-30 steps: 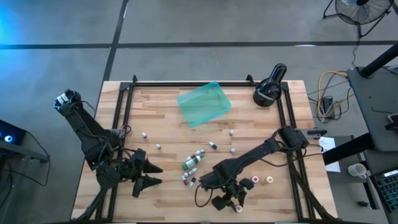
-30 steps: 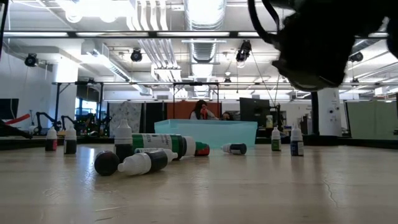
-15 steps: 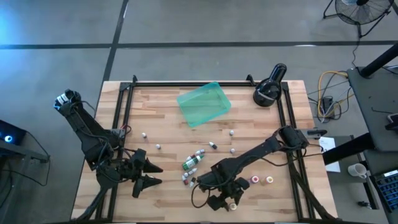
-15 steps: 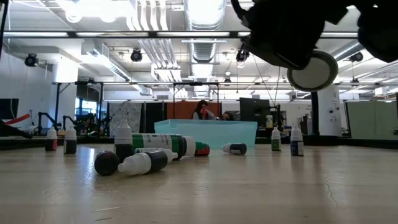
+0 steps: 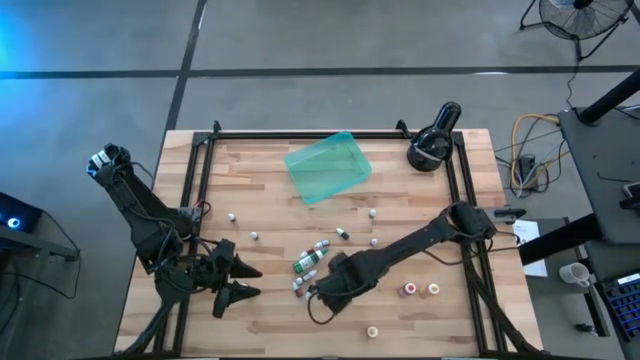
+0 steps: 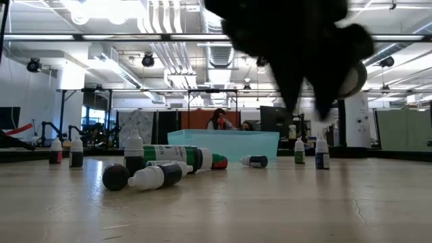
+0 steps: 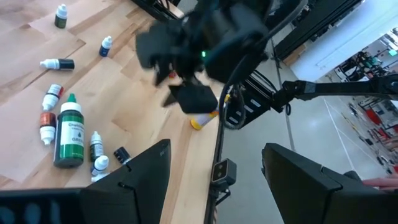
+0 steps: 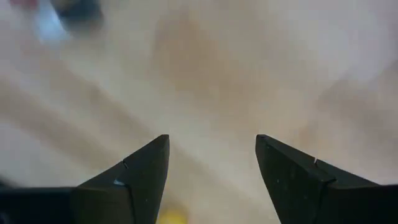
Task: Pick & Place food coloring
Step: Adjust the yellow small food coloring bottle
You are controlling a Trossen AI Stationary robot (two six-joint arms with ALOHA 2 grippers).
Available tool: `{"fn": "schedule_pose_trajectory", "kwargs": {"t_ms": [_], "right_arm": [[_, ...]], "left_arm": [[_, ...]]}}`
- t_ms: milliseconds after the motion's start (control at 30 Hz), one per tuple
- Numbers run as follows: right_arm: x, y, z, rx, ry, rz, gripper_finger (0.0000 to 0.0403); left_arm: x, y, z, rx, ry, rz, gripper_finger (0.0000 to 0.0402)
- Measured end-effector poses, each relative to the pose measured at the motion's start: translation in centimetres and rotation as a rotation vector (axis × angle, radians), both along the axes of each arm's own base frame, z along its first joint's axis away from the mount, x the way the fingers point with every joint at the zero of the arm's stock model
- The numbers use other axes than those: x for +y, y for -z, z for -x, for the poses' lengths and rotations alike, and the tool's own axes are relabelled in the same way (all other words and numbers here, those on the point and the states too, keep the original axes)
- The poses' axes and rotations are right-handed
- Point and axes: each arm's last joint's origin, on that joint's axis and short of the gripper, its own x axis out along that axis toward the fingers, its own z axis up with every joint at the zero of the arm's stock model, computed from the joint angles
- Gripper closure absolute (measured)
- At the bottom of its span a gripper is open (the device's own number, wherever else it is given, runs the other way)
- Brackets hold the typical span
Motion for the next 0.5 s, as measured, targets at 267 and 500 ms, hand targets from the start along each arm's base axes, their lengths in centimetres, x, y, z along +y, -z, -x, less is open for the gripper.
{"fn": "schedule_pose_trajectory", "kwargs": {"t_ms": [267, 500], "right_arm": [[-2.2, -3.2, -1.5, -0.124, -0.071, 0.176, 0.0172], [-6.6, -3.0, -2.4, -0.045, -0.123, 0.177, 0.0182]], "left_arm": [[0.0, 0.0, 0.0, 0.009, 0.010, 0.022, 0.0177], [0.0, 0.0, 0.0, 0.015, -0.007, 0.067, 0.0177]]}}
